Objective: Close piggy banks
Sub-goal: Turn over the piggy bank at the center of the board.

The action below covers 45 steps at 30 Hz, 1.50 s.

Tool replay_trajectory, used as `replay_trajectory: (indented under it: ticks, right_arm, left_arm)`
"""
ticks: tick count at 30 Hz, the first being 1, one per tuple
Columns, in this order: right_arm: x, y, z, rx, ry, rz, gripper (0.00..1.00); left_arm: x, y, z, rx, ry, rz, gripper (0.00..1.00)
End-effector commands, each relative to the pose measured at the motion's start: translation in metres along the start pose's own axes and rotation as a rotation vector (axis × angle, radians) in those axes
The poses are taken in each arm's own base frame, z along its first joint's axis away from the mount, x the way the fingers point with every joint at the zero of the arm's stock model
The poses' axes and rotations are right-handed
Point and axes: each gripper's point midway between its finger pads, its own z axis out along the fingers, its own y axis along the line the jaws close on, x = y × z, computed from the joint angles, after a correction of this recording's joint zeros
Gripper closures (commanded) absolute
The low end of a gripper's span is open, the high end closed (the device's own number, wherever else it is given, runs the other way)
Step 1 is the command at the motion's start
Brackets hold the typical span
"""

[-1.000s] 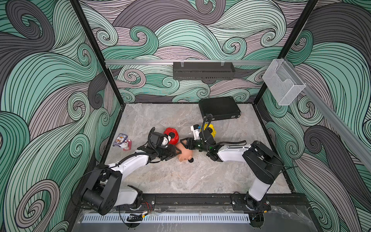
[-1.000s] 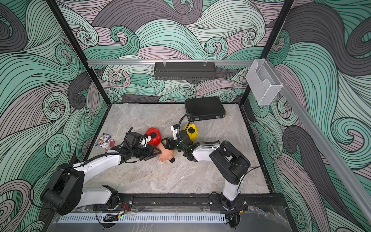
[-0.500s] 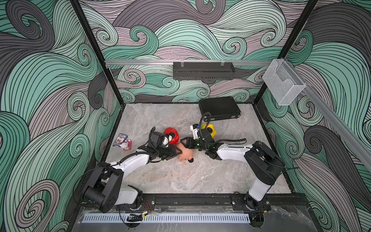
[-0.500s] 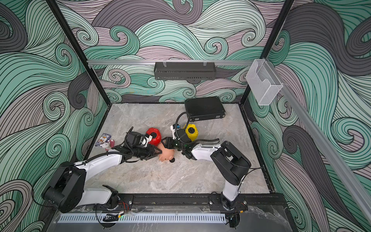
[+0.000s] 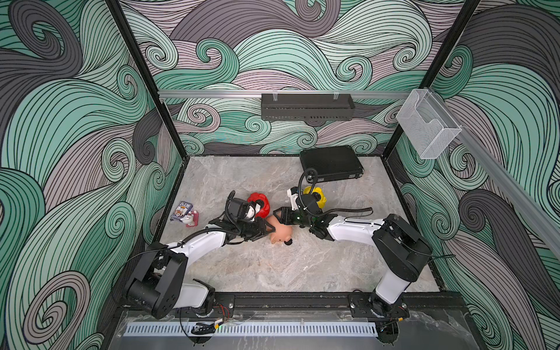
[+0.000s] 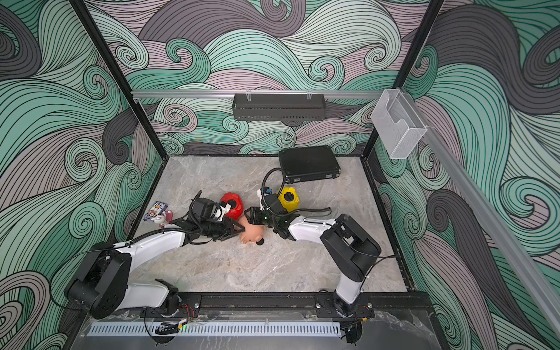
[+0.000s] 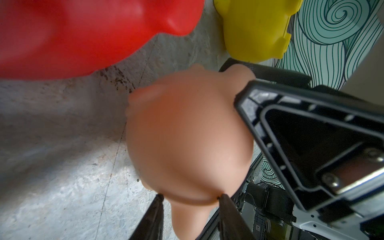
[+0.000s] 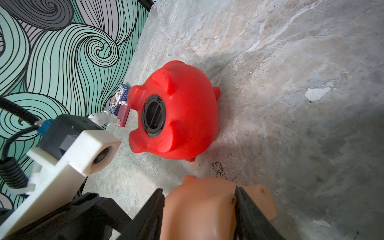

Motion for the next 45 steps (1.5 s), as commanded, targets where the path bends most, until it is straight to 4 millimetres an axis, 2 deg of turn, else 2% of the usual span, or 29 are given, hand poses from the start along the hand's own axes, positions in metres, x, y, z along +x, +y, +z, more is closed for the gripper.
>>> replay_trajectory:
  ticks: [1,18,27,32,45]
  right_arm:
    - [0.009,0.037,-0.008,-0.082,0.053,-0.027,0.45]
    - [0.006,0.047,-0.011,-0.071,0.041,-0.022,0.45]
    - [0.016,0.038,-0.008,-0.078,0.040,0.017,0.45]
    - [0.018,0.030,-0.014,-0.066,0.008,0.031,0.40]
    - [0.019,0.027,-0.019,-0.077,-0.020,0.084,0.34]
  left_arm:
    - [-0.001,0.023,0.005,-0.099,-0.009,-0.028,0.60]
    - [-0.002,0.027,0.009,-0.102,-0.009,-0.035,0.61]
    - [0.001,0.032,0.010,-0.115,-0.004,-0.041,0.61]
    - [0.003,0.034,0.009,-0.120,-0.005,-0.043,0.61]
    - [0.002,0.033,0.007,-0.119,-0.010,-0.041,0.61]
